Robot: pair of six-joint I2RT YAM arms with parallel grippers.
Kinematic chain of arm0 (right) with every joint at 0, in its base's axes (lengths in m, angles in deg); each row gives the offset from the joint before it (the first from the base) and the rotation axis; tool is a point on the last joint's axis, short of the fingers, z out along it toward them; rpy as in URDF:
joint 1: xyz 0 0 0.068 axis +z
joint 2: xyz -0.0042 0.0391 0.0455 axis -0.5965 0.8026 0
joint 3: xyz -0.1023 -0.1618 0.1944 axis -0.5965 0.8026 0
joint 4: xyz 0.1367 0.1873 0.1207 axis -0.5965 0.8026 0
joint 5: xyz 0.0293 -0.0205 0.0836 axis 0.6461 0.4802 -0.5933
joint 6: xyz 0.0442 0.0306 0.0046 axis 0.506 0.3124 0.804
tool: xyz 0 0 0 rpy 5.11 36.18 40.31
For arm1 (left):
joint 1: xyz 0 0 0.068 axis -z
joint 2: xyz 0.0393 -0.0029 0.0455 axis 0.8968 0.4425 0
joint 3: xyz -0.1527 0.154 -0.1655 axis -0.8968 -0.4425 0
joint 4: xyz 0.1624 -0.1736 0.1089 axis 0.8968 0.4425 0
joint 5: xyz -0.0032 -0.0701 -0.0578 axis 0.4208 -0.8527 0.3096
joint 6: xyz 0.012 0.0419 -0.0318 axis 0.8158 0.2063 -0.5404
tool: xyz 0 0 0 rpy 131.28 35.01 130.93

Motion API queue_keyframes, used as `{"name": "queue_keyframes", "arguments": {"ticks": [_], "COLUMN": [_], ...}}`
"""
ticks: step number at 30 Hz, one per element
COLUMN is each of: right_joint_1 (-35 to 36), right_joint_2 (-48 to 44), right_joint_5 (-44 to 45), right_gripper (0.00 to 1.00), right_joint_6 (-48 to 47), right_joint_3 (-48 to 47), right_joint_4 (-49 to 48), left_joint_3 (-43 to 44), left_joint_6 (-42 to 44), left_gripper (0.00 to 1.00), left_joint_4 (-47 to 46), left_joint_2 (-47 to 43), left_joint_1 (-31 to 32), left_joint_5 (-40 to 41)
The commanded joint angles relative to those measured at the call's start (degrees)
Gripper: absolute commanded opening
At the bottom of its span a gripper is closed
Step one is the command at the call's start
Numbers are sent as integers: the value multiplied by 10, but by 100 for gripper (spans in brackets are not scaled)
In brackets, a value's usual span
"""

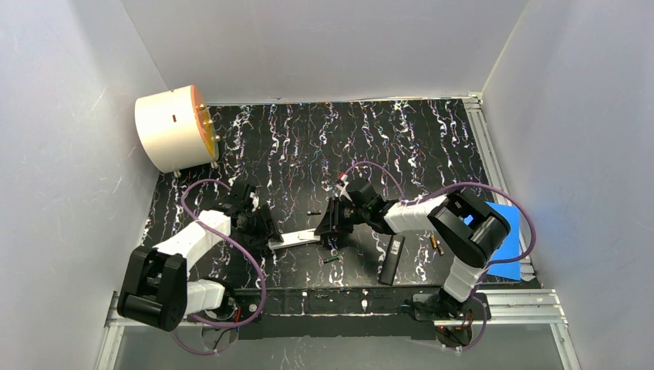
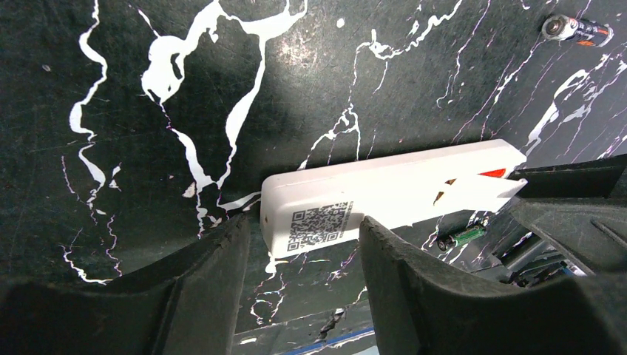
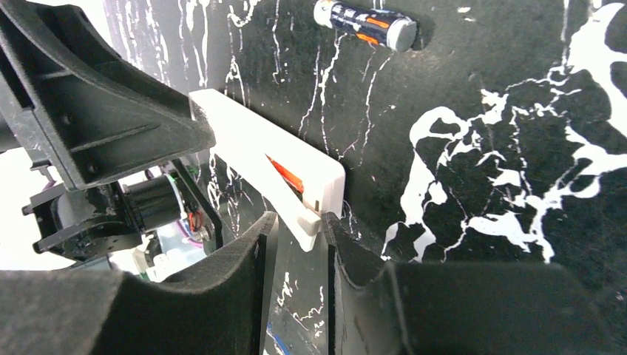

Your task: Load the batteries into the remote control

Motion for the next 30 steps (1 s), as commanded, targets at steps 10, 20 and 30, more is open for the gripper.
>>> {"name": "queue_keyframes", "arguments": {"ticks": [10, 20, 30], "right_joint_1": [-3, -5, -4], "right_joint_2": [-14, -6, -2], "right_joint_5": [5, 32, 46], "right_gripper": [30, 35, 56], "right_joint_6": [-32, -75, -94], "right_joint_3": [-63, -83, -98], "right_joint_4": [63, 111, 149], "left_joint_3": [5, 2, 2], "left_joint_6": [6, 7, 8], "left_gripper": [55, 55, 56], "left_joint_4": [23, 23, 23], "left_joint_2": [5, 1, 1], "left_joint_1": [-1, -2, -2], "left_joint_5": [9, 9, 9]}}
